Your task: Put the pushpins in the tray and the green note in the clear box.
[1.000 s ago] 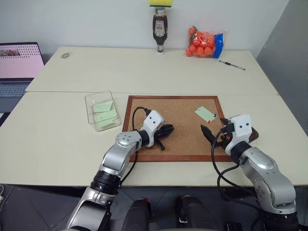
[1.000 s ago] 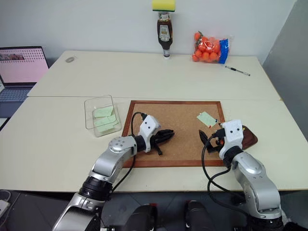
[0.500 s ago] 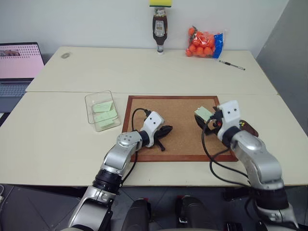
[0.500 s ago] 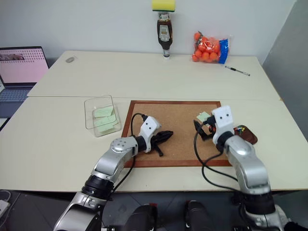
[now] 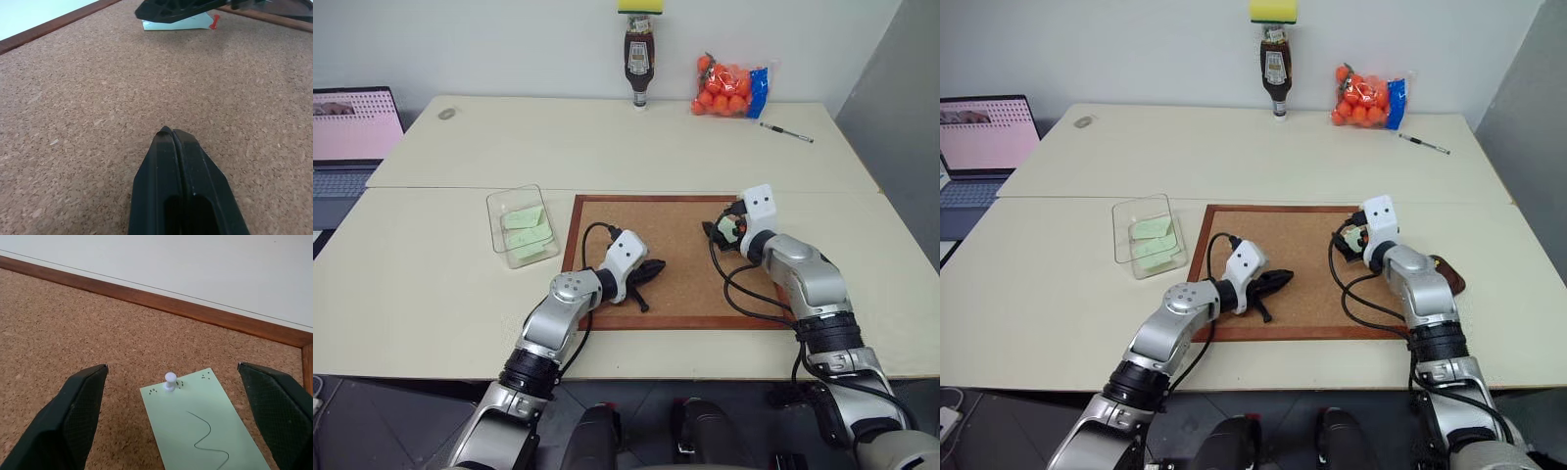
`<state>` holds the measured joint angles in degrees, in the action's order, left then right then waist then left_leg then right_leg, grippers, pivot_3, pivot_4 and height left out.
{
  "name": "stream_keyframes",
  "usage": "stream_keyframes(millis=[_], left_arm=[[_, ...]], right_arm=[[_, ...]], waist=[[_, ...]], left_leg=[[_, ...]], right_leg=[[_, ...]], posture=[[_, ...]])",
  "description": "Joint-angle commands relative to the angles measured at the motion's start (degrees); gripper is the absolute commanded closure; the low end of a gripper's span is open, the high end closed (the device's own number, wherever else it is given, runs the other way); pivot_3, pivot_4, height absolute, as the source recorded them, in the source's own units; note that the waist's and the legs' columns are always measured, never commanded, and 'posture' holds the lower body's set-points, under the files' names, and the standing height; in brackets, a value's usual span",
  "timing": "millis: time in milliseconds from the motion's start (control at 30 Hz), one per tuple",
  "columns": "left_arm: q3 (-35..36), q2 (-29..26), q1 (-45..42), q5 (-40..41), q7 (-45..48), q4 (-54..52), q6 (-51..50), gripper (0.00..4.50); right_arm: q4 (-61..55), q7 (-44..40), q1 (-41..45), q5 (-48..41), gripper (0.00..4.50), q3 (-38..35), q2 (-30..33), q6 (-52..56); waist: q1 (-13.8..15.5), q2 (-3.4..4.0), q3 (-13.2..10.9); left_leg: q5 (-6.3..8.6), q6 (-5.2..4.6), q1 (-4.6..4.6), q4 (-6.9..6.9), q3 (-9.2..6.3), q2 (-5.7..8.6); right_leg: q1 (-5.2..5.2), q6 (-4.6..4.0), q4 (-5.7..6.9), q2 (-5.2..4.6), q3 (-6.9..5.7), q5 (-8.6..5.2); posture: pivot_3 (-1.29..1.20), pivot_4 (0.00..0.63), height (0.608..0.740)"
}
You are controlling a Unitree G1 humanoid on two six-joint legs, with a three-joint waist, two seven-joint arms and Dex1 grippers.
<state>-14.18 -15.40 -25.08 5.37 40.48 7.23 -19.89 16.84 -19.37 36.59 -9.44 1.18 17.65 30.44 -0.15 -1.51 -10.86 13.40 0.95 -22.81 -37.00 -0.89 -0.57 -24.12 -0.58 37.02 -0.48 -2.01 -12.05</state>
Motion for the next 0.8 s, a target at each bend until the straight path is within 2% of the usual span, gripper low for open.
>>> stream_keyframes(millis=[33,300,367,433,500,533,600,633,800], left_arm=[[-0.86,0.09,1.19,-0.51,-0.23,-0.38,-0.96,4.5],[-1.04,0.17,1.26,-0.47,-0.33,-0.38,-0.79,4.5],[-1.05,0.2,1.25,-0.48,-0.38,-0.33,-0.72,4.5],[-1.07,0.19,1.27,-0.5,-0.43,-0.32,-0.68,4.5],[-1.09,0.18,1.27,-0.49,-0.45,-0.3,-0.66,4.5],[-1.11,0.07,1.32,-0.54,-0.42,-0.31,-0.61,4.5],[-1.16,-0.09,1.38,-0.62,-0.4,-0.33,-0.57,4.5],[-1.17,-0.17,1.41,-0.64,-0.38,-0.3,-0.51,4.5],[-1.28,-0.33,1.42,-0.75,-0.34,-0.17,-0.44,4.5]], right_arm=[[2.43,-1.08,2.25,0.79,0.93,-0.63,-0.12,-3.83],[7.41,-1.42,3.87,1.43,2.46,-1.39,-0.52,-5.9],[8.06,-1.31,4.27,1.04,2.9,-1.89,-0.78,-6.02],[8.33,-1.45,4.52,0.85,3.51,-2.13,-0.89,-6.18],[8.47,-1.57,4.6,0.91,3.65,-2.21,-0.94,-6.33],[8.4,-1.59,4.61,0.93,3.97,-2.22,-0.98,-6.24],[8.05,-1.68,4.59,0.93,4.33,-2.29,-1.02,-6.0],[7.84,-1.7,4.57,0.95,4.48,-2.31,-1.08,-5.9],[5.56,-1.68,4.06,0.38,4.48,-2.8,-1.49,-6.04]], waist=[[0.0,0.01,0.0],[-0.03,0.02,0.01],[-0.03,0.02,0.01],[-0.02,0.03,0.02],[-0.02,0.03,0.02],[-0.02,0.03,0.02],[-0.02,0.03,0.02],[-0.02,0.03,0.02],[-0.02,0.03,0.02]], left_leg=[[0.0,0.0,0.0,0.0,0.0,0.0],[0.0,0.0,0.02,0.0,0.02,0.0],[0.0,0.0,0.03,-0.01,0.02,-0.01],[0.0,0.0,0.03,0.0,0.01,-0.01],[0.0,0.0,0.02,0.0,0.02,0.0],[0.0,0.0,0.02,0.0,0.03,0.0],[0.0,0.0,0.02,0.0,0.03,0.0],[0.0,0.0,0.02,0.0,0.02,0.0],[0.0,0.0,0.03,0.0,0.02,-0.01]], right_leg=[[0.0,0.0,0.0,0.0,0.0,0.0],[0.0,0.0,0.02,0.0,0.02,0.0],[0.0,0.0,0.05,0.0,0.02,0.0],[0.0,0.0,0.05,0.0,0.02,0.0],[0.0,0.0,0.03,0.0,0.03,0.0],[0.0,0.0,0.03,-0.01,0.04,0.0],[0.0,0.0,0.04,-0.01,0.03,0.0],[0.0,0.0,0.04,-0.01,0.03,0.0],[0.0,0.0,0.05,0.0,0.03,0.0]], posture=[[0.0,0.15,0.74],[0.0,0.15,0.74],[0.0,0.15,0.74],[0.0,0.15,0.74],[0.0,0.15,0.74],[0.0,0.15,0.74],[0.0,0.15,0.74],[0.0,0.15,0.74],[0.0,0.15,0.74]])
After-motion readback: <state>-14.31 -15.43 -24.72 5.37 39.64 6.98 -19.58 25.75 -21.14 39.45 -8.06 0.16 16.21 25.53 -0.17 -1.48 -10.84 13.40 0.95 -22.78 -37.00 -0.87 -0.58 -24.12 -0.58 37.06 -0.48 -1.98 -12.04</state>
